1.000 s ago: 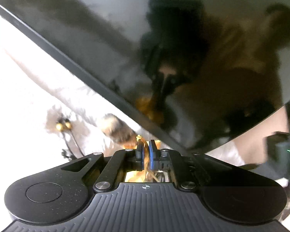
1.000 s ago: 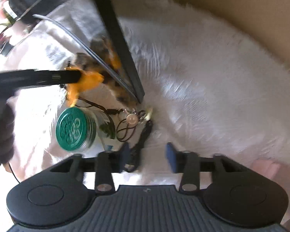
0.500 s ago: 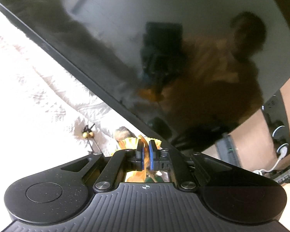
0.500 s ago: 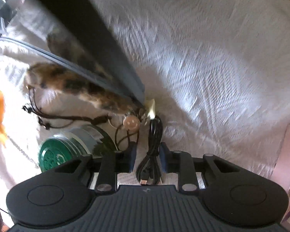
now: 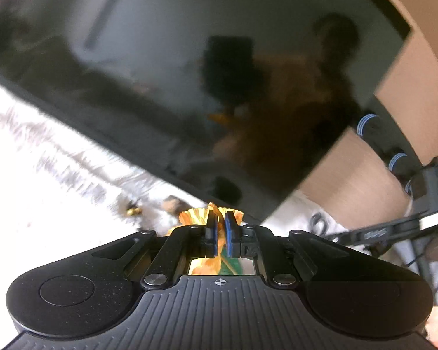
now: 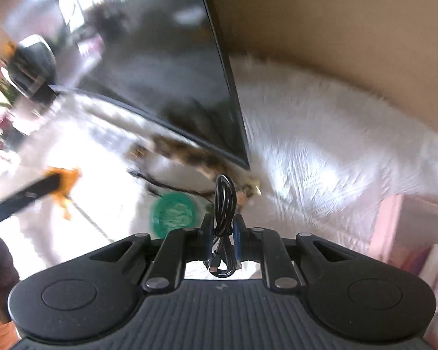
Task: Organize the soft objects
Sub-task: 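Carry the flower and cable into the pink box and open both tools, then move both tools back over the bed toward the furry tail keychain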
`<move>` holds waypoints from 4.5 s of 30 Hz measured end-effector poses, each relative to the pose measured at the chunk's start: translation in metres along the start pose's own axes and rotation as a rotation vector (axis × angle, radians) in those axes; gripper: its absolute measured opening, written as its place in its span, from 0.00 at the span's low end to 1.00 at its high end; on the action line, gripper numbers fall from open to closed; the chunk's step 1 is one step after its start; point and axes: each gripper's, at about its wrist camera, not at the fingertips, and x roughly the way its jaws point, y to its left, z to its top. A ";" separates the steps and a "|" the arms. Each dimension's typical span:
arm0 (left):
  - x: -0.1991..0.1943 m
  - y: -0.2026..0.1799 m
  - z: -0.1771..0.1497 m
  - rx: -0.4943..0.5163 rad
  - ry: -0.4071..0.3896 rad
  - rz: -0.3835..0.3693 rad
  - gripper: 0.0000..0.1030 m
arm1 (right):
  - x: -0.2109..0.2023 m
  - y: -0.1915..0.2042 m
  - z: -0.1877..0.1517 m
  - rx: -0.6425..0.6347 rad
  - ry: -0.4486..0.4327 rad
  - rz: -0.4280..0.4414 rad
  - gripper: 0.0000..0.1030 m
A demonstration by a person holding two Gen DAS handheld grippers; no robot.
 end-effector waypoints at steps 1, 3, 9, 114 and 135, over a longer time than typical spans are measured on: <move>0.000 -0.009 0.002 0.022 0.003 -0.010 0.07 | -0.014 0.000 -0.001 -0.001 -0.028 0.010 0.13; 0.001 -0.028 0.005 0.069 0.013 -0.032 0.07 | -0.043 0.001 -0.010 0.000 -0.083 0.029 0.13; 0.014 -0.074 0.004 0.162 0.072 -0.109 0.07 | -0.099 -0.015 -0.042 0.037 -0.176 0.038 0.13; 0.056 -0.055 -0.046 0.226 -0.036 0.137 0.19 | -0.090 -0.069 -0.082 0.140 -0.407 -0.058 0.45; 0.126 0.023 -0.017 0.033 0.290 0.071 0.19 | -0.032 0.041 -0.031 -0.084 -0.218 -0.093 0.47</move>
